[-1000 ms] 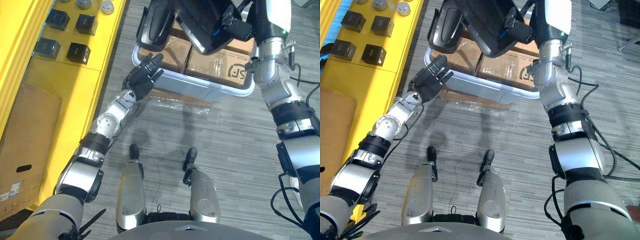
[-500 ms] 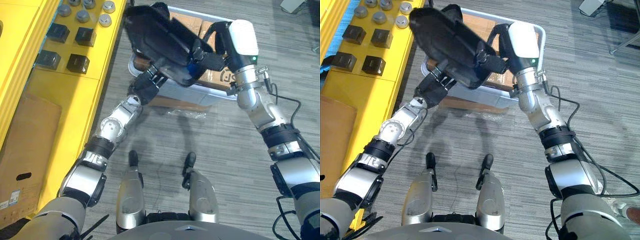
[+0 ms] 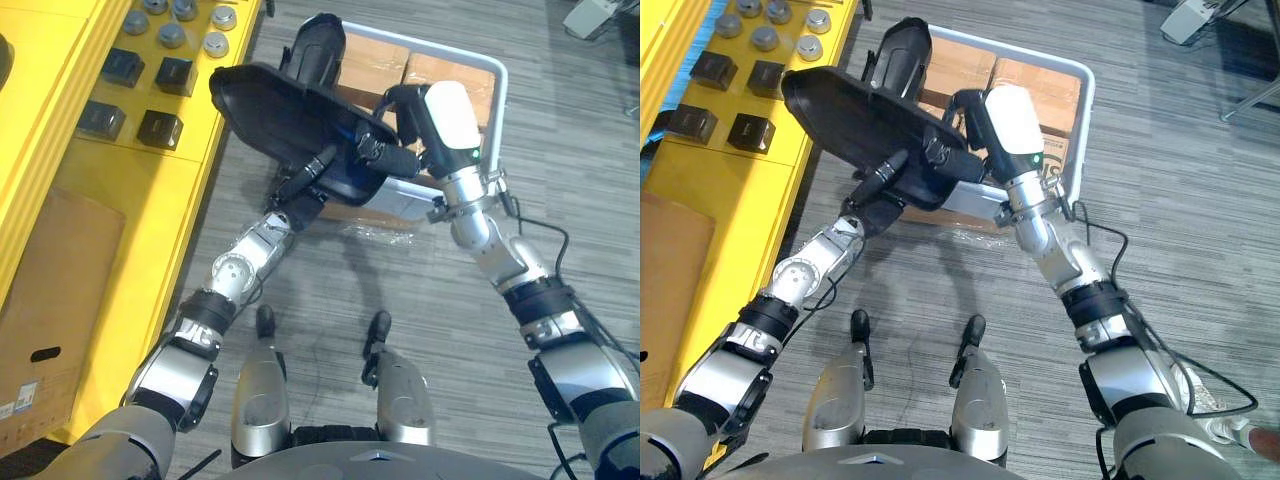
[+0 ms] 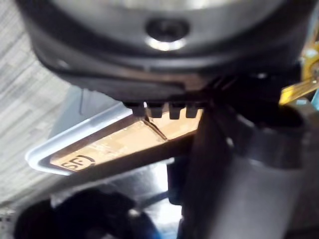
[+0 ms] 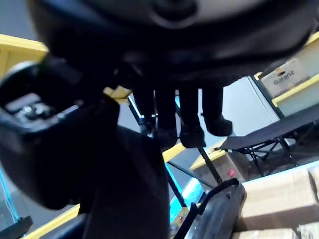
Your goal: Walk over and take three plastic housings, then place them on the shelf
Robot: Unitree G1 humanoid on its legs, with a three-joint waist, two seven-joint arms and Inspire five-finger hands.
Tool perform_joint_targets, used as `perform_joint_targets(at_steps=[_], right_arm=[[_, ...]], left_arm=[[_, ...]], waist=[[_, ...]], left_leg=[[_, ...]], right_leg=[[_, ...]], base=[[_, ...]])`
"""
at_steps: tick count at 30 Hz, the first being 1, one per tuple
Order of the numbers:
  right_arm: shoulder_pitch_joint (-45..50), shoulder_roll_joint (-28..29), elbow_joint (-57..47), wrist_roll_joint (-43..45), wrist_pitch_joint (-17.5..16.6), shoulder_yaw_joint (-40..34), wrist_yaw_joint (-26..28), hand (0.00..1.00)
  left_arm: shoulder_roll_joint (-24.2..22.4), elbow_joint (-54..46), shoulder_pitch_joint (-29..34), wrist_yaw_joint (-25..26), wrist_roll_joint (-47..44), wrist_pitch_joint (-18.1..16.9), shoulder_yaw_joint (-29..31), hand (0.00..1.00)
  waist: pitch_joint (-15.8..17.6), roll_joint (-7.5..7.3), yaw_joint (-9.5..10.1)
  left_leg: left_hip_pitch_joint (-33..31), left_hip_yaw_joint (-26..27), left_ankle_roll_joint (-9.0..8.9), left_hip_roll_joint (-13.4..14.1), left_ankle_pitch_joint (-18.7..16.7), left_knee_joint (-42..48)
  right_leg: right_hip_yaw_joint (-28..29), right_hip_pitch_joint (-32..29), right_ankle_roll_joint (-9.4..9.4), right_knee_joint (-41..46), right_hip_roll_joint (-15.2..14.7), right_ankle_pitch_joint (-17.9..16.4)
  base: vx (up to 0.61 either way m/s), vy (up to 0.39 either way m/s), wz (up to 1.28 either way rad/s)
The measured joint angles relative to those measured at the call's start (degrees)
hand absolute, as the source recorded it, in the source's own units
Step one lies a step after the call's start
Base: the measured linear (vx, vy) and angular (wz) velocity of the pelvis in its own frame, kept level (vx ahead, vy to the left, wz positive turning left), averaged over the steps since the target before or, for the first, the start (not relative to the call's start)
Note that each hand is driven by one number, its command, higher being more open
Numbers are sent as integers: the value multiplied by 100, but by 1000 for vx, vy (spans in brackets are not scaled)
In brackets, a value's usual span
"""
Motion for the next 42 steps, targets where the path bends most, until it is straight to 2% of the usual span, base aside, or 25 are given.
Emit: perform_joint_targets(at_steps=[2, 3, 4, 8, 12, 15, 18, 20, 24, 25, 29, 32, 35, 37, 39, 41, 42], right_arm=[[337, 168, -19, 174, 3, -22, 73, 0], [577, 290, -33, 249, 7, -19, 121, 0], [814, 460, -79, 394, 8, -61, 135, 0], [1434, 760, -402, 475, 9, -164, 156, 0], [1777, 1001, -488, 528, 1, -221, 160, 0], [2052, 1109, -494, 571, -35, -205, 144, 0], [2425, 1161, -636, 577, -227, -180, 33, 0], [2670, 1183, -689, 585, -303, -156, -26, 0], [3001, 1176, -716, 626, -333, -135, -122, 0], [3086, 1166, -717, 627, -342, -128, -132, 100], [3294, 1081, -722, 634, -419, -59, -255, 100], [3407, 1072, -768, 648, -552, 21, -299, 100], [3529, 1129, -931, 940, -551, 40, -311, 100], [3712, 1263, -1320, 1284, -547, 34, -250, 100], [3789, 1381, -1655, 1619, -553, -61, -112, 100], [3851, 1483, -2087, 2714, -559, -320, 626, 100], [3879, 1518, -2140, 2974, -559, -401, 813, 100]], left_arm=[[-114, -33, 82, 32, -221, -408, 2, 100], [-178, -41, 98, 40, -388, -672, 6, 0], [-184, -41, 147, 74, -384, -896, 5, 0], [-274, -282, 510, 48, -841, -1346, 29, 0], [-325, -311, 832, -237, -1108, -1356, 27, 0], [-364, -312, 1120, -485, -1001, -1219, 20, 0], [-426, -334, 1277, -604, -505, -1144, 19, 0], [-517, -404, 1381, -605, 315, -1306, 13, 0], [-519, -573, 1498, -605, 1194, -1355, -28, 0], [-511, -620, 1518, -605, 1288, -1356, -54, 0], [-491, -793, 1625, -604, 1487, -1394, -146, 0], [-475, -1127, 1884, -473, 1863, -1643, -205, 0], [-487, -1804, 2216, 43, 2759, -1926, -205, 0], [-547, -2598, 2721, 526, 3840, -1962, -58, 0], [-579, -3031, 3033, 794, 4701, -1961, 46, 0], [-735, -3453, 3415, 1215, 6014, -1965, 381, 0], [-749, -3510, 3497, 1306, 6247, -1968, 472, 0]], waist=[[-41, -67, -1], [-59, -94, -1], [-69, -103, -9], [-89, -98, -19], [-128, -94, -26], [-296, -83, -40], [-466, -52, -40], [-585, -22, -52], [-830, 72, -149], [-856, 99, -172], [-1034, 193, -202], [-1151, 252, -193], [-1236, 257, -147], [-1443, 272, -140], [-1539, 282, -142], [-1586, 310, -146], [-1629, 317, -145]], left_leg=[[2, 11, -3, 0, -9, -2], [5, 16, -7, 0, -17, -4], [12, 30, -7, 0, -24, -4], [34, 72, 5, 0, -50, 1], [112, 133, 9, -1, -80, -2], [152, 168, 19, 0, -155, -1], [174, 208, 24, 0, -208, 0], [231, 236, -4, -1, -207, -3], [270, 236, -5, -19, -210, -77], [344, 236, -8, -25, -215, -93], [407, 253, -13, -38, -246, -112], [455, 250, -12, -51, -242, -175], [519, 218, -11, -83, -244, -205], [534, 205, -13, -97, -242, -270], [546, 183, -16, -101, -244, -277], [662, 149, -27, -104, -257, -296], [669, 145, -30, -105, -259, -303]], right_leg=[[3, 10, 2, -27, 5, 1], [6, 14, 2, -35, 6, 1], [16, 14, 2, -39, 6, 1], [46, 15, 5, -42, 6, -2], [97, 45, 27, -43, 6, -20], [139, 66, 65, -56, 6, -57], [173, 67, 64, -75, 5, -55], [188, 103, 75, -78, 3, -67], [179, 146, 77, -140, -2, -74], [181, 219, 77, -158, -5, -75], [176, 295, 102, -257, -4, -58], [160, 350, 118, -321, -4, -40], [110, 492, 154, -469, -12, 0], [60, 499, 156, -488, -18, 3], [26, 541, 157, -525, -18, 3], [-24, 682, 157, -548, -16, 0], [-40, 691, 157, -553, -16, -1]], base=[[0, 0, 0], [0, 0, 0], [7, 7, -4], [-1, 6, -4], [-12, 4, -6], [9, 4, -8], [37, 5, -6], [50, 1, -5], [39, 1, 0], [0, 0, 0], [-7, 3, -3], [3, 0, 1], [9, 6, 7], [57, 8, 5], [53, 2, 7], [22, -1, 8], [-7, 0, 7]])
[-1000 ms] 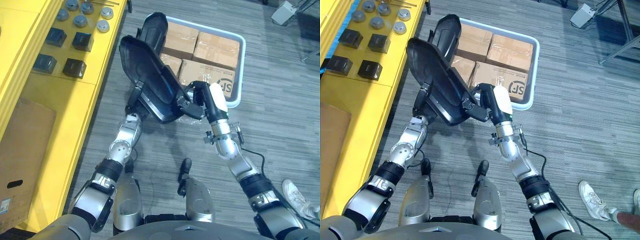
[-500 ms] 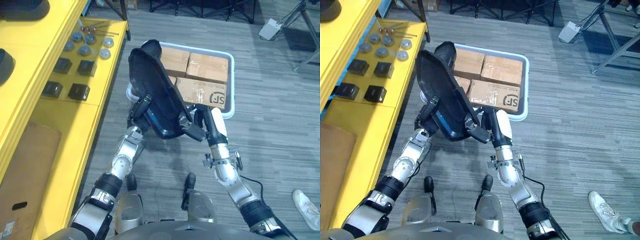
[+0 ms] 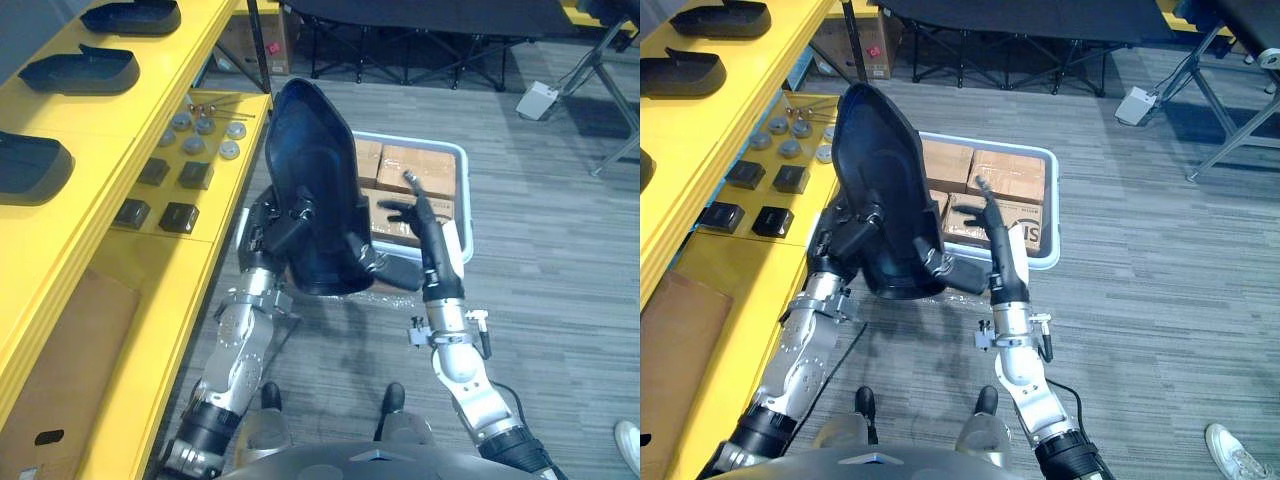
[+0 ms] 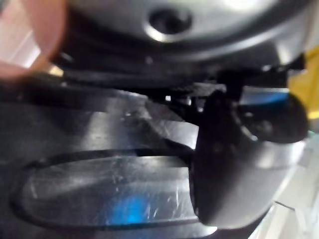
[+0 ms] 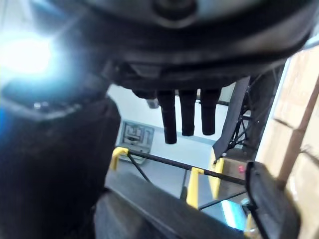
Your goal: Walk over and take three plastic housings, then place them on the shelf
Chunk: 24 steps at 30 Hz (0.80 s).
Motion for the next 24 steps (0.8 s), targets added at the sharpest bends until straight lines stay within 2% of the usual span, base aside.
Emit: perform_joint_targets(at_steps=[1, 2, 4, 7, 10, 14, 18, 19, 22, 24], right_arm=[[125, 79, -114, 747, -1, -172, 456, 100], [162, 89, -127, 907, 0, -199, 538, 100], [525, 166, -141, 1797, 9, -431, 1151, 100], [1007, 336, -172, 2616, 56, -759, 1781, 100], [1417, 487, -415, 3435, 106, -1005, 2124, 100], [1682, 606, -545, 3529, 217, -1214, 2137, 100], [1752, 744, -470, 3521, 492, -1283, 2120, 100], [1759, 752, -353, 3527, 673, -1391, 2234, 100], [1758, 738, -38, 3526, 841, -1492, 2332, 100], [1757, 738, 87, 3521, 944, -1493, 2332, 100]], left_arm=[[-25, -90, 161, 332, 741, -18, 244, 0], [-27, -97, 191, 404, 899, -25, 291, 0], [-58, -113, 478, 1202, 1987, -107, 637, 0], [-155, -298, 853, 2096, 2739, -164, 1070, 0], [-255, -499, 1073, 2787, 3277, -290, 1283, 0], [-313, -588, 1127, 2993, 3274, -488, 1374, 0], [-353, -828, 1387, 2951, 2872, -546, 1416, 0], [-417, -931, 1493, 2920, 2679, -617, 1503, 0], [-490, -1090, 1610, 2788, 2308, -656, 1688, 0], [-548, -1301, 1748, 2718, 2117, -656, 1906, 0]], waist=[[-39, 15, 1], [-49, 20, 2], [-203, 48, 2], [-266, 59, -15], [-303, 48, -28], [-455, 24, -28], [-485, 23, -119], [-486, 25, -155], [-488, 57, -142], [-491, 121, -122]], left_leg=[[50, -19, -3, -1, -2, -18], [64, -21, -5, -1, -4, -30], [100, -50, 22, -3, 22, -172], [155, -40, -11, 9, 54, -285], [156, -22, -13, 16, 79, -305], [163, 44, -42, 22, 64, -307], [248, 152, -49, 23, 20, -298], [246, 145, -49, 23, 0, -289], [208, 32, -34, 14, -37, -272], [52, -264, -15, 8, -11, -252]], right_leg=[[-31, 71, -4, -24, 2, -7], [-37, 85, -7, -31, 4, -12], [-105, 105, -35, -84, 17, -37], [-111, 116, -72, -119, 43, -63], [-100, 115, -74, -166, 59, -59], [-50, 83, -63, -194, 69, -47], [70, 88, -20, -199, 70, -16], [65, 101, -20, -216, 70, -17], [-98, 222, -21, -304, 73, -25], [-412, 300, -26, -308, 80, -60]], base=[[-10, -1, 5], [-20, -5, 9], [-19, -8, 7], [0, 0, 0], [4, -1, -1], [29, 1, -9], [22, 7, -16], [0, 0, 0], [12, -3, 23], [19, -18, 71]])
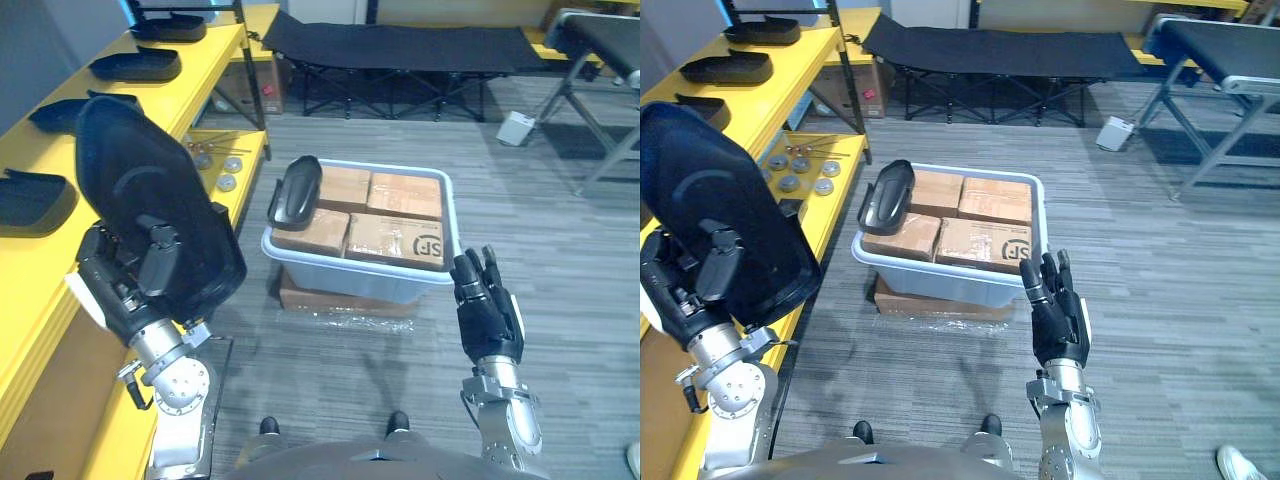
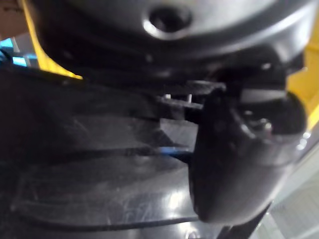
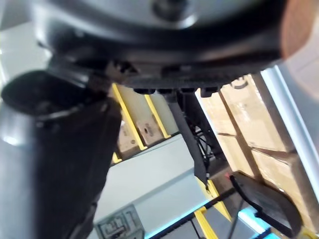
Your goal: Walk over and take three plastic housings, then place them on the shelf
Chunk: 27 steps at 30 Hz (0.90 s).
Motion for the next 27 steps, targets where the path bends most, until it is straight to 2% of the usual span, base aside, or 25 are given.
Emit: perform_joint_targets(at_steps=[6, 8, 9, 10, 11, 12, 13, 14, 17, 19, 21, 24, 26, 27], right_arm=[[-444, -146, 512, -296, 12, 206, -128, 100], [-618, -220, 694, -501, -6, 284, -285, 100], [-700, -217, 771, -694, -26, 276, -403, 100], [-729, -214, 783, -790, -47, 282, -536, 100], [-721, -227, 783, -823, -85, 273, -594, 100], [-716, -272, 783, -928, -135, 241, -753, 100], [-724, -285, 783, -956, -203, 227, -912, 100], [-754, -290, 788, -957, -230, 228, -972, 100], [-946, -99, 793, -960, -295, 293, -930, 100], [-943, -55, 793, -953, -292, 360, -668, 100], [-940, -6, 793, -949, -280, 404, -616, 100], [-960, 29, 794, -948, -257, 432, -709, 100], [-1058, 134, 795, -948, -235, 400, -892, 100], [-1082, 236, 796, -948, -237, 342, -995, 100]], left_arm=[[-353, -387, 523, -76, -439, 0, 717, 0], [-431, -388, 719, -278, -684, -33, 911, 0], [-449, -390, 847, -437, -843, -89, 959, 0], [-452, -389, 969, -623, -870, -100, 1004, 0], [-452, -389, 1013, -708, -868, -102, 1005, 0], [-487, -389, 1125, -908, -875, -137, 1005, 0], [-552, -392, 1275, -1123, -893, -255, 1006, 0], [-596, -392, 1352, -1184, -903, -320, 1005, 0], [-672, -419, 1568, -1300, -1127, -408, 1024, 0], [-675, -521, 1558, -1486, -1151, -439, 986, 0], [-660, -667, 1542, -1591, -1138, -458, 955, 0], [-636, -798, 1294, -1801, -1087, -468, 915, 0], [-600, -812, 1079, -1846, -1087, -469, 923, 0], [-537, -811, 966, -1875, -1073, -468, 915, 0]], waist=[[9, 225, 516], [3, 260, 614], [22, 272, 652], [37, 278, 688], [44, 286, 687], [56, 310, 681], [59, 318, 718], [65, 317, 764], [122, 285, 831], [220, 212, 861], [278, 146, 871], [317, 76, 833], [381, -70, 838], [373, -153, 843]], left_leg=[[-258, -965, -10, -111, 155, 143], [-423, -1068, 153, -193, 282, 183], [-529, -842, 436, -173, 291, 180], [-664, -105, 672, 41, 335, 308], [-727, 250, 717, 159, 365, 399], [-796, 841, 687, 346, 496, 536], [-796, 1055, 446, 341, 609, 545], [-797, 1030, 375, 285, 628, 529], [-790, 1075, 370, 137, 601, 472], [-702, 1235, 414, 113, 570, 476], [-740, 1303, 449, 121, 480, 626], [-1117, 1280, 552, 180, 40, 1448], [-1251, 1272, 622, 83, -253, 1862], [-1260, 1271, 674, -87, -455, 2011]], right_leg=[[-1072, 574, 90, 43, 19, -258], [-1536, 764, 87, 114, 1, -406], [-1909, 878, 79, 206, -6, -491], [-2293, 1015, 101, 293, 4, -536], [-2481, 1096, 119, 349, 4, -579], [-2755, 1226, 167, 463, -18, -654], [-2859, 1352, 269, 575, -106, -778], [-2866, 1360, 303, 623, -159, -811], [-2775, 1309, 247, 661, -308, -852], [-2568, 1245, 257, 730, -419, -859], [-2480, 1190, 348, 813, -497, -922], [-2442, 1105, 502, 1088, -689, -1038], [-2504, 1085, 536, 1436, -978, -1199], [-2577, 1181, 413, 1672, -1206, -1261]], base=[[13, -46, 92], [-25, -39, 133], [-36, -21, 167], [-32, -16, 176], [-2, 10, 183], [3, 72, 167], [5, 106, 139], [-10, 136, 70], [-42, 127, 4], [-65, 121, -30], [-43, 70, -23], [-12, 65, 0], [64, 121, 18], [161, 217, 50]])
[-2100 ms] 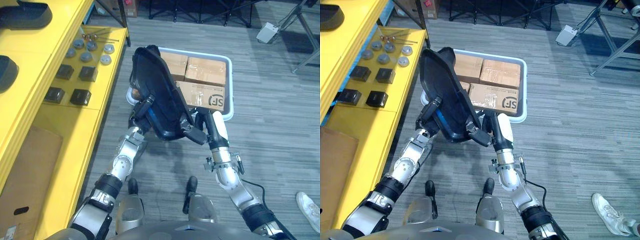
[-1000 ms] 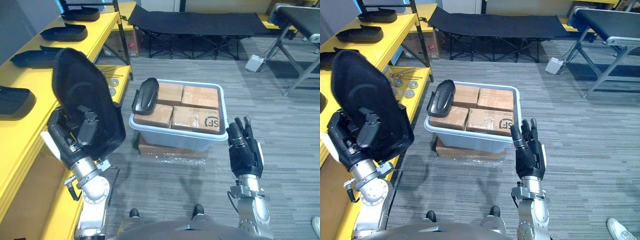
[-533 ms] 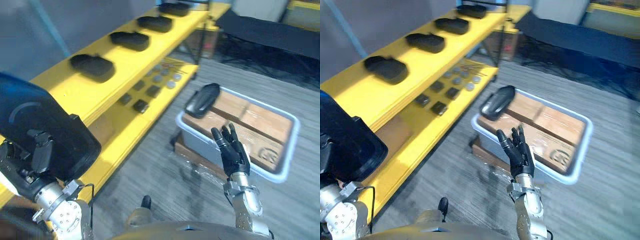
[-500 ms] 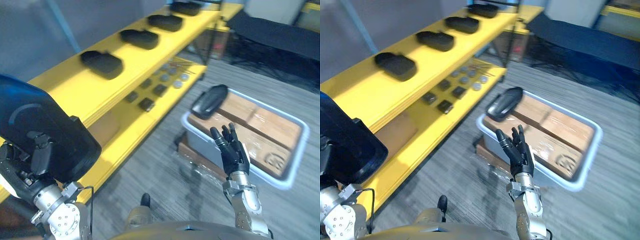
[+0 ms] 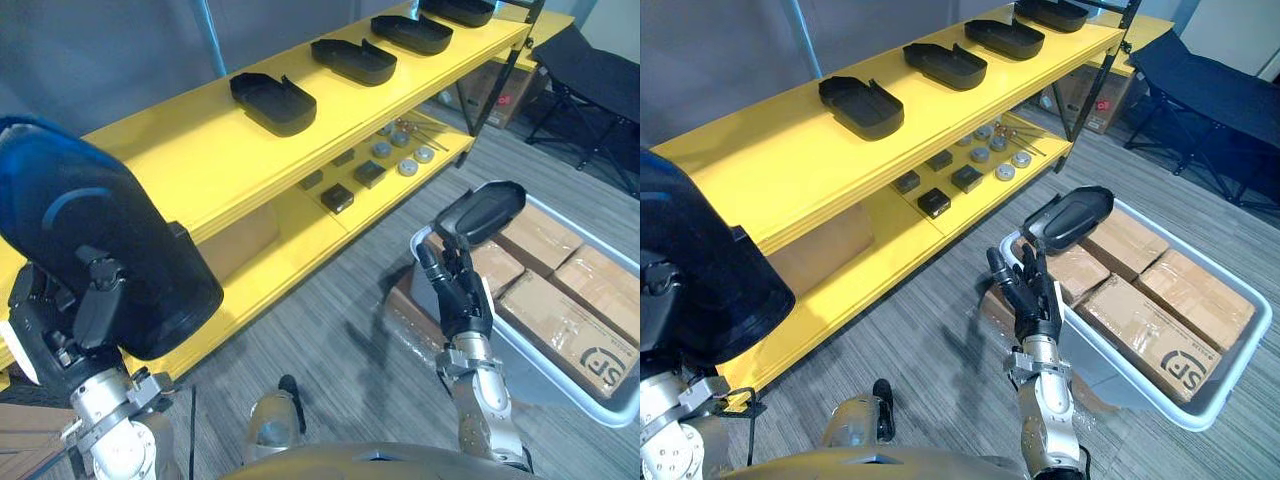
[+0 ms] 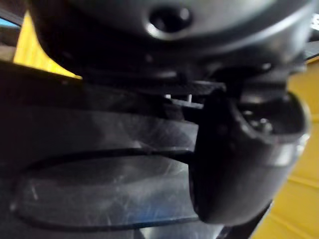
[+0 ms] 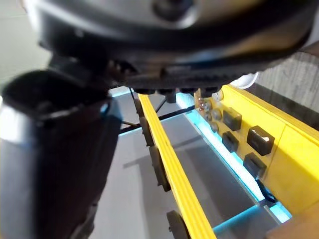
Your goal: Walk over and take three plastic housings, then place them on the shelf
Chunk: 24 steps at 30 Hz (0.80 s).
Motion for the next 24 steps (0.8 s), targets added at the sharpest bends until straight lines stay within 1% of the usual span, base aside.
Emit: perform_joint_targets(at_steps=[1, 2, 3, 4, 5, 6, 7, 8, 9, 10, 11, 12, 13, 14, 15, 16, 17, 18, 19, 20, 21, 22, 23, 24], right_arm=[[-39, -22, 21, 2, -3, -74, -38, 100], [-33, -35, 42, 3, -4, -107, -48, 100], [-37, -29, 72, 4, -3, -162, -76, 100], [-81, 37, 54, -1, -7, -216, -72, 100], [-84, 62, 24, -10, -7, -213, -57, 100], [-89, 79, -49, -45, -7, -215, -21, 100], [-102, 86, -105, -266, -10, -245, -21, 100], [-107, 86, -141, -362, -11, -269, -19, 100], [-115, 79, -249, -448, -41, -323, -15, 100], [-130, 33, -375, -441, -130, -375, -42, 100], [-147, 3, -425, -441, -169, -423, -57, 100], [-197, -35, -478, -453, -208, -480, -115, 100], [-271, -50, -529, -481, -279, -490, -252, 100], [-303, -46, -613, -544, -296, -487, -393, 100], [-287, -45, -722, -698, -298, -487, -556, 100], [-278, -34, -894, -897, -307, -467, -826, 100], [-280, 9, -1060, -1096, -318, -414, -1073, 100], [-292, -5, -1101, -1199, -374, -416, -1184, 100], [-344, -117, -1185, -1591, -530, -480, -1547, 100], [-321, -168, -1237, -1793, -607, -559, -1787, 100], [-310, -201, -1253, -1874, -657, -633, -1925, 100], [-255, -216, -1255, -2031, -685, -889, -2133, 100], [-188, -213, -1254, -2042, -685, -1015, -2194, 100], [18, -189, -1253, -2025, -686, -1284, -2277, 100]], left_arm=[[-33, 36, -126, 7, 34, 2, -31, 0], [-35, 44, -158, 7, 45, 7, -56, 0], [23, 14, -211, 24, 123, 5, -63, 0], [173, 6, -351, 132, 219, -15, -43, 0], [234, 18, -443, 174, 226, -13, -46, 0], [243, 49, -590, 270, 225, -11, -38, 0], [207, 70, -605, 344, 226, -10, -47, 0], [211, 93, -601, 363, 227, -8, -62, 0], [239, 105, -625, 367, 228, -6, -129, 0], [261, 141, -768, 364, 229, -7, -207, 0], [281, 206, -876, 363, 228, -7, -267, 0], [311, 330, -1009, 356, 226, -7, -356, 0], [344, 471, -1084, 348, 226, -5, -469, 0], [343, 537, -1107, 335, 227, -2, -569, 0], [334, 582, -1108, 330, 226, 1, -692, 0], [337, 607, -1081, 306, 223, 3, -800, 0], [365, 606, -1014, 257, 223, 2, -862, 0], [332, 639, -977, 253, 217, 2, -899, 0], [154, 686, -851, 253, 208, 11, -977, 0], [98, 685, -756, 241, 209, 12, -1065, 0], [89, 686, -719, 227, 206, 12, -1123, 0], [89, 685, -705, 151, 208, 12, -1182, 0], [94, 681, -713, 109, 209, 11, -1184, 0], [110, 674, -722, 29, 206, 0, -1189, 0]], waist=[[66, 0, -74], [50, 39, -140], [-7, 136, -222], [13, 115, -304], [12, 98, -317], [7, 25, -322], [23, 37, -320], [21, 35, -320], [5, 37, -349], [-7, 34, -391], [-6, 37, -409], [3, 86, -423], [-14, 115, -463], [-14, 114, -486], [-30, 84, -522], [-96, -33, -537], [-229, -276, -508], [-295, -300, -456], [-373, -49, -419], [-460, 62, -445], [-489, 110, -447], [-525, 169, -450], [-529, 176, -453], [-531, 182, -501]], left_leg=[[52, -137, 63, -139, -113, 64], [80, -265, 108, -218, -142, 36], [204, -477, 152, -331, -161, -165], [276, -774, 219, -391, -115, -400], [304, -901, 319, -424, -39, -531], [454, -1114, 361, -482, 50, -804], [678, -1270, 354, -543, 91, -1039], [778, -1343, 310, -571, 128, -1120], [871, -1523, 306, -617, 136, -1221], [863, -1787, 302, -653, 135, -1235], [861, -1922, 293, -661, 130, -1236], [869, -2105, 273, -662, 117, -1233], [898, -2312, 232, -660, 89, -1227], [945, -2458, 168, -655, 46, -1209], [960, -2548, 84, -659, -19, -1122], [951, -2578, -42, -684, -180, -963], [921, -2577, -178, -773, -400, -790], [883, -2551, -250, -738, -571, -645], [737, -2256, -374, -301, -880, -257], [670, -2007, -444, -53, -855, -210], [676, -1901, -515, 50, -811, -259], [699, -1787, -567, 134, -725, -396], [725, -1700, -581, 160, -679, -468], [767, -1481, -584, 191, -570, -623]], right_leg=[[177, -84, -644, 773, -302, 112], [479, -283, -999, 1211, -416, 328], [1403, -678, -1252, 1908, -474, 994], [2105, -1071, -797, 2518, -326, 786], [2297, -1257, -749, 2769, -155, 445], [2433, -1478, -781, 2888, 168, -106], [2368, -1556, -844, 2607, 465, -423], [2364, -1577, -881, 2368, 605, -526], [2437, -1655, -902, 1777, 860, -629], [2585, -1817, -901, 1260, 1044, -626], [2687, -1927, -895, 1095, 1100, -621], [2894, -2089, -888, 944, 1153, -609], [3177, -2285, -843, 821, 1175, -555], [3397, -2351, -792, 695, 1193, -516], [3554, -2319, -761, 511, 1232, -393], [3676, -2258, -759, 309, 1223, 70], [3650, -2160, -717, 204, 1116, 661], [3556, -2023, -538, 91, 1089, 430], [3355, -1793, -531, -195, 1409, 391], [3258, -1769, -581, -266, 1545, 383], [3234, -1769, -605, -274, 1596, 371], [3178, -1767, -647, -304, 1649, 347], [3163, -1762, -658, -329, 1658, 347], [3103, -1718, -670, -397, 1659, 353]], base=[[172, 258, 70], [154, 268, 95], [164, 239, 110], [176, 165, 109], [222, 79, 106], [269, 47, 92], [297, 71, 82], [299, 73, 79], [274, 28, 96], [259, -1, 107], [235, -46, 105], [216, -80, 94], [215, -105, 97], [214, -166, 94], [212, -217, 92], [247, -307, 83], [198, -308, 51], [200, -413, 19], [158, -377, 13], [122, -289, 16], [110, -190, 23], [91, -123, 13], [134, -156, 18], [109, -75, 33]])
